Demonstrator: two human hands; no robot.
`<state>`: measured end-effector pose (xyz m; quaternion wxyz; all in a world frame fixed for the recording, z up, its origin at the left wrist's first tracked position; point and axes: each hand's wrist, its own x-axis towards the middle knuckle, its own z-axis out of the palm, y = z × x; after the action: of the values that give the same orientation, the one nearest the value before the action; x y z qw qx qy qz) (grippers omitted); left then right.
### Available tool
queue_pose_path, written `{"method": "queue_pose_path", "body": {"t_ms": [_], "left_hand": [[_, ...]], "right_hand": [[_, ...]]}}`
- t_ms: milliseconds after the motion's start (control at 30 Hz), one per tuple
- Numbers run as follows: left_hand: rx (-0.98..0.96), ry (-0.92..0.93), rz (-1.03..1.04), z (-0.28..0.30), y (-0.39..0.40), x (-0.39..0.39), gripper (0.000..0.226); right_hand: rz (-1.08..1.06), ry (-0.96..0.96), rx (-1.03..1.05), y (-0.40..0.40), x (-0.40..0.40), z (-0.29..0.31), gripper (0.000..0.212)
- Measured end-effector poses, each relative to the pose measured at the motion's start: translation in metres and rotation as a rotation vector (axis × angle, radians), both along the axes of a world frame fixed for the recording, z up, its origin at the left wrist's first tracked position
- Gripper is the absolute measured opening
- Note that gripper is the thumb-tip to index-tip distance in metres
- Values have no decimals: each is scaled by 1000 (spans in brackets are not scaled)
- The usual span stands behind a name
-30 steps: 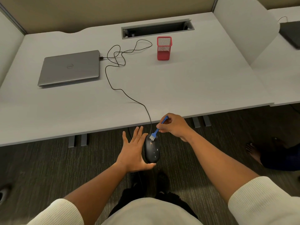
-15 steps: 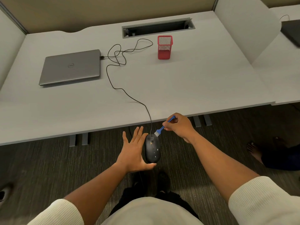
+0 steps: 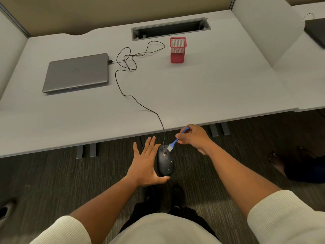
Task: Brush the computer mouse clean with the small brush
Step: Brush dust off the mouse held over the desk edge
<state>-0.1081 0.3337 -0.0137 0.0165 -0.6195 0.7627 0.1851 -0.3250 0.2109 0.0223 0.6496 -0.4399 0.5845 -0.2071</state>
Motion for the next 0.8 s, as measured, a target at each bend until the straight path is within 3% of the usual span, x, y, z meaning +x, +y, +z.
{"method": "queue_pose_path", "body": {"t_ms": [100,300,433,633,800], "left_hand": [[-3,8,2,0,1,-1,129],[-7,-9,-5,-1,0,0,129],[-27,-1,-5,-1,0,-1,129],[-2,-12,-8,-2,1,1,130],[-21,4,-7,-1,0,-1,129]], "right_hand": [[44,-38,59,1,0,-1,26],[-103,-23,-33,1,5,-4,23],[-21,-81,7,1,3,0,24],[-107,31,-73,2,3,-1,22],[-57,-85,-14,4,7,2,25]]}}
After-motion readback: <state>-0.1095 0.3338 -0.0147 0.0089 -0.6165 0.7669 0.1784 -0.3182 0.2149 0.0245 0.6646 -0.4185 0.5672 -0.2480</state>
